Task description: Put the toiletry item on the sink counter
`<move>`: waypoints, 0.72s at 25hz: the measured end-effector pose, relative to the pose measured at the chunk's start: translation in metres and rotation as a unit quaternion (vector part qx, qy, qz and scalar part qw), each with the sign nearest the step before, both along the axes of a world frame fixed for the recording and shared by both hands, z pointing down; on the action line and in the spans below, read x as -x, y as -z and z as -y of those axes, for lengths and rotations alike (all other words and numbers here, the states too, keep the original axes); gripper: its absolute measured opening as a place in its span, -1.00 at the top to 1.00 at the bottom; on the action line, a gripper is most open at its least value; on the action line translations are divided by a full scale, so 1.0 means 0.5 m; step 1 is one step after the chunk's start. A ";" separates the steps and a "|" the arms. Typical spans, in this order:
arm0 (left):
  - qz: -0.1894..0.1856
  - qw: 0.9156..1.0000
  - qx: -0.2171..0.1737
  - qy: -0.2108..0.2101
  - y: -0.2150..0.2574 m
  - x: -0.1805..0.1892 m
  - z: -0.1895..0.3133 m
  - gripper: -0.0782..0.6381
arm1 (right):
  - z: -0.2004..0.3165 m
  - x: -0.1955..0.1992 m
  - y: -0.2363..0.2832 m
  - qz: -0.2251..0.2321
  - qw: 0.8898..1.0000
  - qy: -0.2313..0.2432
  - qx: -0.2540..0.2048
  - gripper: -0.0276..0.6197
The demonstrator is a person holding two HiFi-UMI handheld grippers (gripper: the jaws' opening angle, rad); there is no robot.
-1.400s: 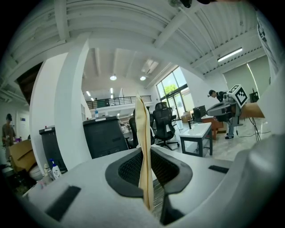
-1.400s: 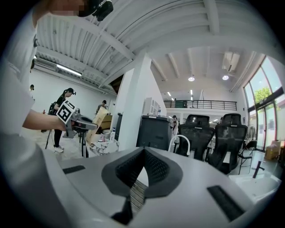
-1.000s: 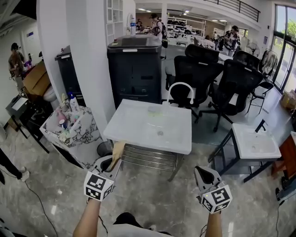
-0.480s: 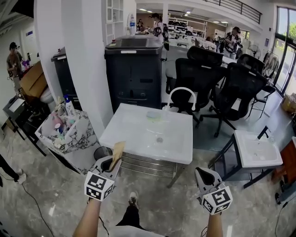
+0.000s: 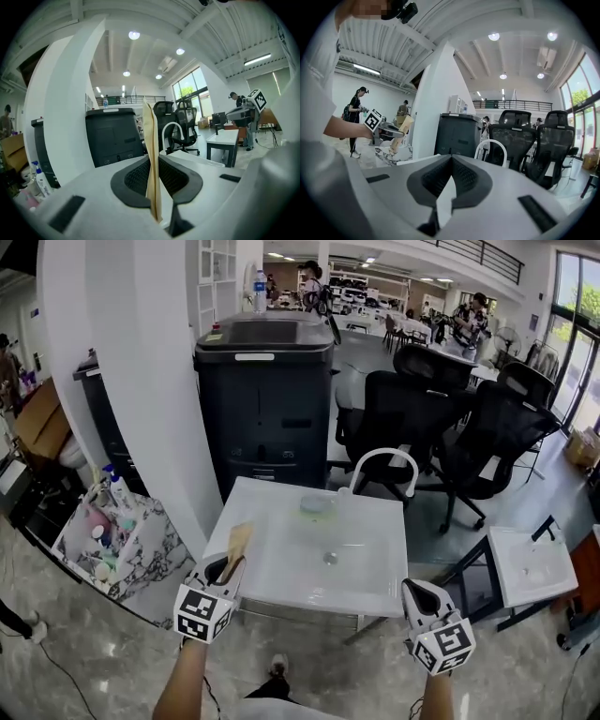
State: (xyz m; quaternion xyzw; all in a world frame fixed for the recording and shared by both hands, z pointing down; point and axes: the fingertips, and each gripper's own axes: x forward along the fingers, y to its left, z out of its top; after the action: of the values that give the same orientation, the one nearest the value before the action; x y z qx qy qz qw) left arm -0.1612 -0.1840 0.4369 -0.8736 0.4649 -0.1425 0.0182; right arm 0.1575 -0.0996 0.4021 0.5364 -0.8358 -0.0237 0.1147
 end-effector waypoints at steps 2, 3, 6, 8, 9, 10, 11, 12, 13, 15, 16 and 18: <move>-0.001 1.000 0.004 -0.004 0.003 0.015 0.069 0.67 | 0.060 0.018 0.009 0.001 1.000 -0.007 0.000 0.93; 0.000 1.000 0.007 -0.006 0.003 0.021 0.101 0.67 | 0.088 0.026 0.011 0.001 1.000 -0.010 0.001 0.92; 0.004 1.000 0.016 -0.014 -0.011 0.037 0.185 0.67 | 0.163 0.049 0.003 0.004 1.000 -0.019 0.009 0.92; 0.008 0.999 0.025 -0.018 -0.030 0.043 0.231 0.67 | 0.201 0.060 -0.010 0.006 1.000 -0.023 0.016 0.92; 0.011 0.999 0.030 -0.020 -0.041 0.043 0.252 0.67 | 0.218 0.063 -0.018 0.008 0.999 -0.024 0.020 0.92; 0.013 0.999 0.035 -0.021 -0.053 0.042 0.273 0.67 | 0.235 0.066 -0.027 0.009 0.999 -0.024 0.024 0.92; 0.015 0.999 0.042 -0.021 -0.066 0.040 0.293 0.67 | 0.252 0.069 -0.037 0.011 0.999 -0.023 0.028 0.92; 0.018 0.998 0.050 -0.022 -0.082 0.039 0.309 0.67 | 0.269 0.073 -0.048 0.012 0.999 -0.021 0.034 0.92; 0.021 0.998 0.060 -0.022 -0.099 0.037 0.324 0.67 | 0.286 0.076 -0.060 0.014 0.999 -0.019 0.039 0.92; 0.030 0.996 0.082 -0.021 -0.141 0.035 0.350 0.67 | 0.321 0.081 -0.082 0.018 0.998 -0.013 0.050 0.92; 0.036 0.994 0.097 -0.019 -0.165 0.034 0.364 0.67 | 0.339 0.082 -0.092 0.020 0.998 -0.008 0.055 0.92; 0.052 0.990 0.133 -0.008 -0.222 0.032 0.388 0.67 | 0.374 0.083 -0.110 0.019 0.998 0.003 0.064 0.92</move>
State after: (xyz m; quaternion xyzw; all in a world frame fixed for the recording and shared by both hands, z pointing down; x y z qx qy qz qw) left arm -0.1773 -0.3780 0.5477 -0.8634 0.4334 -0.2481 -0.0725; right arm 0.1161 -0.2865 0.4570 0.5255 -0.8395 0.0399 0.1325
